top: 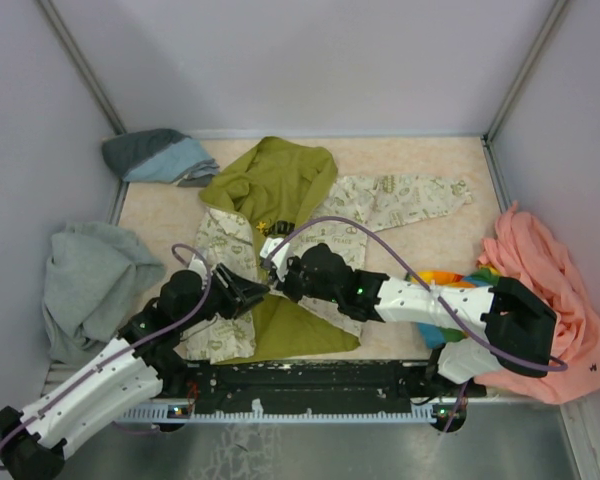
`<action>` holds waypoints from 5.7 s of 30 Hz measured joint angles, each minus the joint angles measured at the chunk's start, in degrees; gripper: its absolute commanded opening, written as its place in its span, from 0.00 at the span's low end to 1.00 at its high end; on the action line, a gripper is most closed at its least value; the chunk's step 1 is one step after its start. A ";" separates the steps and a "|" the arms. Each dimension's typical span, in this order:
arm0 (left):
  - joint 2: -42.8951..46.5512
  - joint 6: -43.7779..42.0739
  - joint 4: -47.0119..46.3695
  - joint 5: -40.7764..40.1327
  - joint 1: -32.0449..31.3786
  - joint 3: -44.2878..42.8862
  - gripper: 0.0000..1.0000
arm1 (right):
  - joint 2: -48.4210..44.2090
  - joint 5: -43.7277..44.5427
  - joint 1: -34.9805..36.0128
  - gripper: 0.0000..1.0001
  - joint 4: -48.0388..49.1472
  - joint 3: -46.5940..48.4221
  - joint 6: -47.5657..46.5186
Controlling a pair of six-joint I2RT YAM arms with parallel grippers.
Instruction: Zip up the jacket
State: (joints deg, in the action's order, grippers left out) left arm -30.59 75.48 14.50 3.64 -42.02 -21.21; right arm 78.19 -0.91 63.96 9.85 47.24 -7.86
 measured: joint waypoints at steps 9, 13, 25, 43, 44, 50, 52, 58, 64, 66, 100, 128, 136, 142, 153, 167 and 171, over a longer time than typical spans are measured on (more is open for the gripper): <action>-1.99 0.52 -6.91 -2.75 -0.07 3.17 0.38 | 0.00 0.02 -0.02 0.00 0.00 0.00 1.09; -1.95 -0.57 -8.87 -3.69 -0.11 3.19 0.26 | -0.07 0.02 -0.13 0.00 0.13 -0.07 1.53; -1.53 -1.77 -11.96 -3.69 -0.11 4.26 0.00 | -0.24 0.07 -0.35 0.00 0.83 -0.76 1.99; -1.16 -8.59 -8.72 0.22 -0.26 2.78 0.00 | 0.02 4.46 -4.79 0.00 -2.82 -0.61 3.41; -1.01 -9.22 -7.91 0.55 -0.26 2.45 0.00 | 0.04 4.57 -5.68 0.00 -3.32 -0.61 3.58; 0.22 -13.20 -4.04 1.73 -0.26 0.70 0.00 | 0.09 4.57 -7.74 0.00 -4.59 -0.59 4.02; 0.11 -15.13 -1.57 2.05 -0.26 -0.59 0.00 | 0.09 4.52 -8.63 0.00 -5.38 -0.59 4.11; -0.02 -20.94 9.03 -0.02 -0.22 -9.25 0.00 | -1.81 4.59 -18.82 0.00 -8.33 -0.61 4.94; 0.22 -27.34 15.76 -2.03 -0.22 -19.06 0.00 | -6.95 11.04 -30.34 0.00 -12.13 1.86 3.48; -2.47 -30.25 17.51 -3.30 -0.22 -24.20 0.00 | -7.87 12.15 -32.26 0.00 -13.00 4.24 2.89; -52.78 -55.65 -48.22 14.82 -0.26 -17.55 0.57 | -15.80 -10.12 -25.44 0.00 -12.70 -0.74 6.67; -70.44 -75.19 12.68 18.45 -0.02 -99.73 0.00 | -11.13 -1.01 -35.82 0.00 -21.46 37.48 0.24; -50.62 -71.36 12.74 15.56 -0.59 -56.68 0.00 | -17.49 -11.74 -33.14 0.00 -24.13 12.59 4.61; -44.78 -67.12 19.17 10.86 -0.66 -39.98 0.00 | -11.23 -14.58 -28.70 0.00 -23.61 2.32 7.06; -35.91 -60.87 22.53 6.21 -0.63 -32.87 0.00 | 3.26 -6.05 -33.29 0.00 -17.42 5.64 8.52; -43.71 -66.45 25.75 -16.87 2.64 -63.10 0.00 | 4.85 -0.90 -47.98 0.00 -19.04 33.09 6.47; -45.00 -70.12 24.85 -22.14 2.73 -73.29 0.00 | 0.15 -1.60 -48.46 0.00 -19.52 35.43 5.07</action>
State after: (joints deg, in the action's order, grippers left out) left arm -75.59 5.37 39.35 -18.50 -39.29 -94.50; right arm 78.35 -2.50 15.51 -9.67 82.67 -2.79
